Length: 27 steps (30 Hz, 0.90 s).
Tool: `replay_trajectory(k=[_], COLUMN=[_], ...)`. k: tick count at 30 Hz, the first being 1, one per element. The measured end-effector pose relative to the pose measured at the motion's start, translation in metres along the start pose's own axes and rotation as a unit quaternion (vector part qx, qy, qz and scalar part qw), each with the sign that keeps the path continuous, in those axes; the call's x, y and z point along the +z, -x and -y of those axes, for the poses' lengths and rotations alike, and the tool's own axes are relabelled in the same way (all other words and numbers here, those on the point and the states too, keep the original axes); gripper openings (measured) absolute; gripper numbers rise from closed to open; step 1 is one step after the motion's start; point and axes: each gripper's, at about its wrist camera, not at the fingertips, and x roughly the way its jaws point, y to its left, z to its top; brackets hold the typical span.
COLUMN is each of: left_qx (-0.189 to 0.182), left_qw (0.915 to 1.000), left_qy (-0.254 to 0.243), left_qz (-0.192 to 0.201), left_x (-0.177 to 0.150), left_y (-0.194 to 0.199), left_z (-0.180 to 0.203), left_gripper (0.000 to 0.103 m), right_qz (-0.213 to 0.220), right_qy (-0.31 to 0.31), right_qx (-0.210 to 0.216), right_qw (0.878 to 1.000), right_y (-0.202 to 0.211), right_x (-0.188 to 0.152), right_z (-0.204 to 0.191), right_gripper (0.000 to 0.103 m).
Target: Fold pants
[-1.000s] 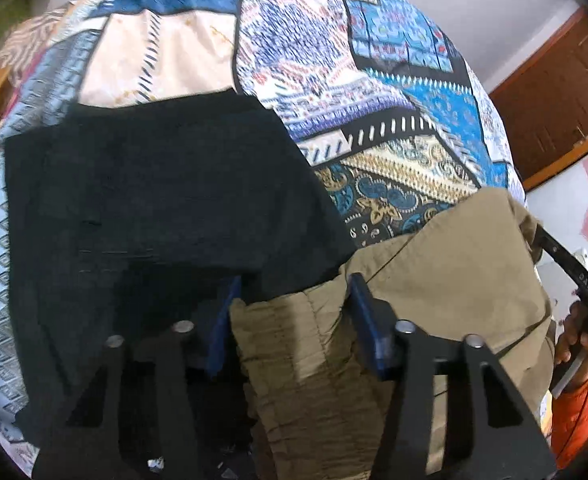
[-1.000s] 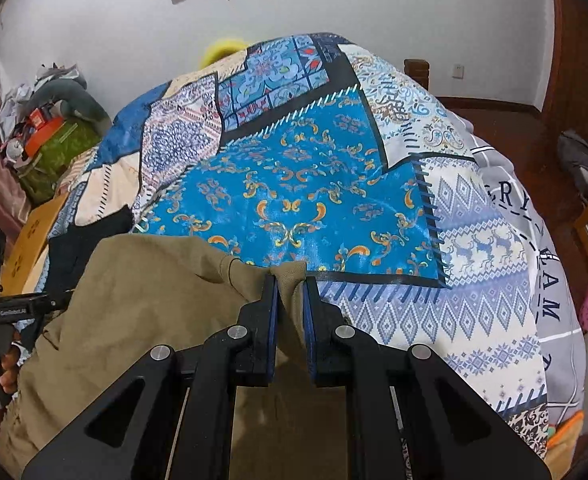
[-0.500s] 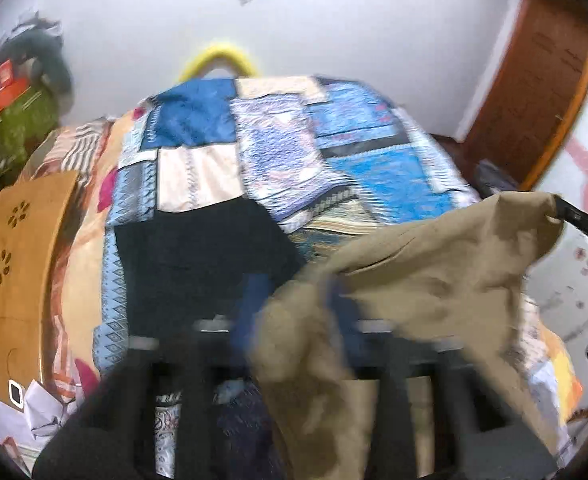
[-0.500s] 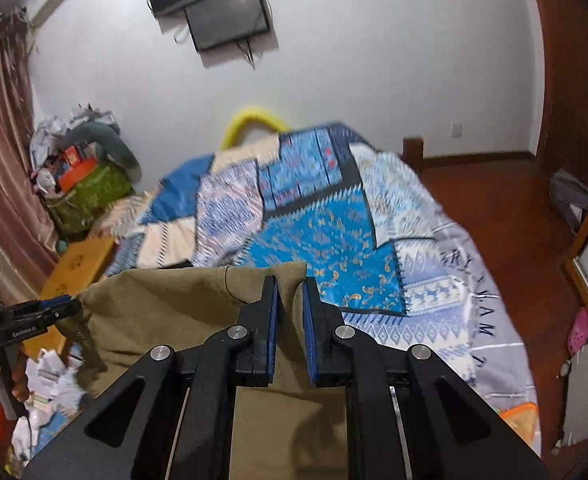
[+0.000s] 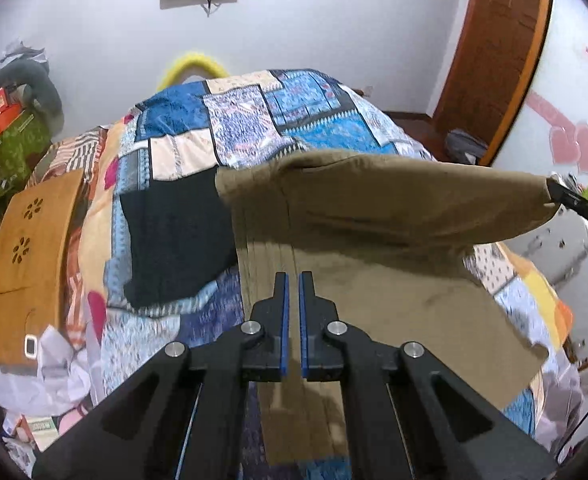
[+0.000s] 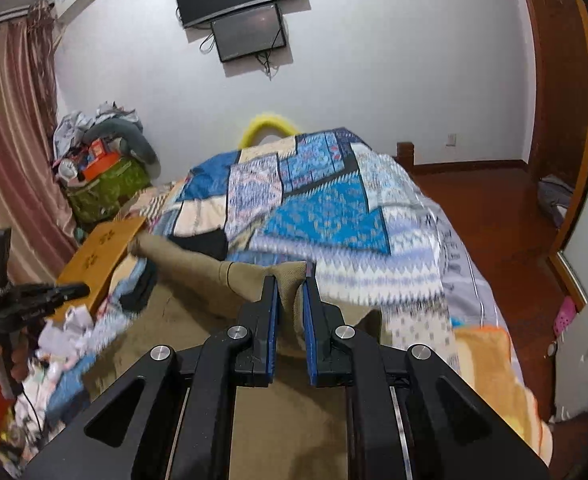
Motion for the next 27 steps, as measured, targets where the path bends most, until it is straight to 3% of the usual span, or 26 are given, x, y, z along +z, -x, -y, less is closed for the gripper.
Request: replay_trajectory(k=[4, 7, 11, 12, 19, 22, 27], left_qx=[-0.011, -0.008, 0.006, 0.013, 0.033, 0.048, 0.053], left_qw=[0.9999, 0.9999, 0.9999, 0.9998, 0.9994, 0.9988, 0.9983], left_qy=[0.0, -0.008, -0.009, -0.01, 0.004, 0.002, -0.023], left_qz=[-0.013, -0.009, 0.003, 0.008, -0.001, -0.006, -0.012], left_x=[-0.018, -0.025, -0.032, -0.033, -0.042, -0.046, -0.055], left_y=[0.007, 0.015, 0.02, 0.02, 0.006, 0.0, -0.001], left_z=[0.005, 0.012, 0.013, 0.013, 0.001, -0.003, 0.005], left_gripper=[0.004, 0.013, 0.054, 0.06, 0.064, 0.066, 0.07], right_qz=[-0.012, -0.019, -0.033, -0.035, -0.08, -0.095, -0.09], right_qy=[0.006, 0.006, 0.0, 0.0, 0.005, 0.007, 0.023], right_qx=[0.004, -0.001, -0.01, -0.015, -0.087, -0.093, -0.094], right_qw=[1.0, 1.0, 0.999, 0.999, 0.993, 0.991, 0.991], right_y=[0.007, 0.012, 0.012, 0.012, -0.011, -0.011, 0.013], right_x=[-0.03, -0.05, -0.076, -0.081, -0.118, -0.127, -0.126], right_z=[0.0, 0.0, 0.005, 0.006, 0.027, 0.031, 0.026], right_gripper=[0.01, 0.01, 0.01, 0.01, 0.014, 0.016, 0.039])
